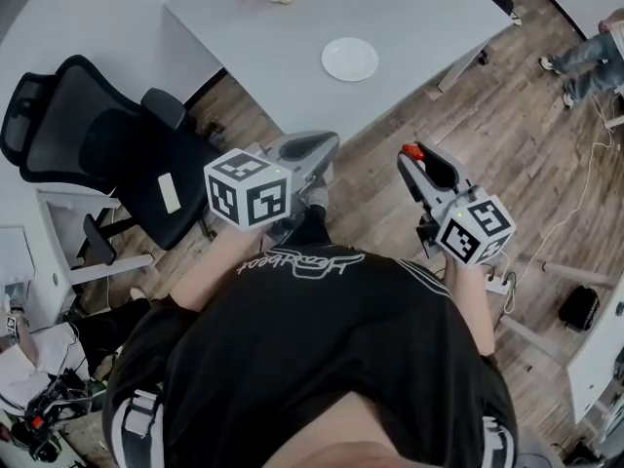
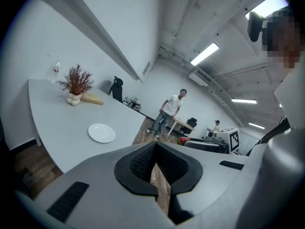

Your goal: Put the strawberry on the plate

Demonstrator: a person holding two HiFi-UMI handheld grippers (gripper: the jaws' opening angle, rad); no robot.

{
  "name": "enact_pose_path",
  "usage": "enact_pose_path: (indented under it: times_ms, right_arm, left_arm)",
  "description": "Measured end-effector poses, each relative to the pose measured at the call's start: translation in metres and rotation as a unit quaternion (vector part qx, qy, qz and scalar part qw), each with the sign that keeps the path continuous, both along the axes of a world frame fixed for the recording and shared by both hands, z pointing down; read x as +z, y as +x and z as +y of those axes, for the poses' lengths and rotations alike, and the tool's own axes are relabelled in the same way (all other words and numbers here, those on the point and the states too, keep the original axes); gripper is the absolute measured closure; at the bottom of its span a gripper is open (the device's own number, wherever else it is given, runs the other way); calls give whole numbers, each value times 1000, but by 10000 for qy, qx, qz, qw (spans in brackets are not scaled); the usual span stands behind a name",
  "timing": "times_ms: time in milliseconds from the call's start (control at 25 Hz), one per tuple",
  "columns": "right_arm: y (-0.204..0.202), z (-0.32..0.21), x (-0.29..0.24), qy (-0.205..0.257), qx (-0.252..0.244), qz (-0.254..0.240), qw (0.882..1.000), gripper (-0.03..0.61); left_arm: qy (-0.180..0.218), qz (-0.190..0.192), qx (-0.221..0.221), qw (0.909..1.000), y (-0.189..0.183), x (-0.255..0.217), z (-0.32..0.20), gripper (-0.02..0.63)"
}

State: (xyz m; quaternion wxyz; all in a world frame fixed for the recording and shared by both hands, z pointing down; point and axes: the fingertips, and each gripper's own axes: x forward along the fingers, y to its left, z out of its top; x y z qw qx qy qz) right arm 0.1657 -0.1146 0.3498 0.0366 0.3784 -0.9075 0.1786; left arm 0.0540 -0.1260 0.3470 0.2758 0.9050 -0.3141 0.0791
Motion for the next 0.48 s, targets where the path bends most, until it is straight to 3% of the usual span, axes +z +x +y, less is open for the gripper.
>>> enact_pose_path:
  times_ms: [480]
  right_arm:
    - [-45, -121, 6, -270, 167, 137, 9994, 446]
  left_arm:
    - [-235, -37, 210, 9995, -37, 13, -130, 607]
